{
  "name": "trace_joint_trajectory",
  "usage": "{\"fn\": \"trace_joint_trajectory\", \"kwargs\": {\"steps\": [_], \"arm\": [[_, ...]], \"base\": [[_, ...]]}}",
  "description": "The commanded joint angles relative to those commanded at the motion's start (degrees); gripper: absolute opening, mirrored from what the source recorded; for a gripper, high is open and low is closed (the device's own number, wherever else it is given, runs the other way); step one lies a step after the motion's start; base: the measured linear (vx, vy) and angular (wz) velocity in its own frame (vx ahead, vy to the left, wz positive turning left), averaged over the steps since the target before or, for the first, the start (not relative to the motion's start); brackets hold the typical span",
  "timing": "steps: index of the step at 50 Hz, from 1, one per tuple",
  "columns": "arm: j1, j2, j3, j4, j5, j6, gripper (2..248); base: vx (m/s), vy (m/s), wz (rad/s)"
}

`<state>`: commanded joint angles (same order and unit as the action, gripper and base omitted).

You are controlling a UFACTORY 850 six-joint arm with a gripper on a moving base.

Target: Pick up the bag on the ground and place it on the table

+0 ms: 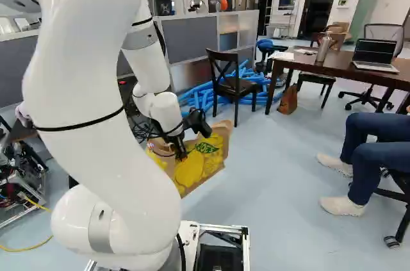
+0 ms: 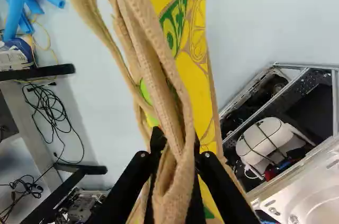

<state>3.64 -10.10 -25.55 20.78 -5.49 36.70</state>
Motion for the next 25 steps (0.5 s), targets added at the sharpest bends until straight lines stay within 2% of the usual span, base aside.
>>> {"fn": "trace_joint_trajectory", "kwargs": {"steps": [8,25], "arm": [[-1.2,2.0,0.2,-1.8,-1.6,0.0,35],[-2.2,4.5,-1.4,-5.7,-4.5,0.0,35]], "base": [[0.000,0.000,0.000],[0.000,0.000,0.000]]}}
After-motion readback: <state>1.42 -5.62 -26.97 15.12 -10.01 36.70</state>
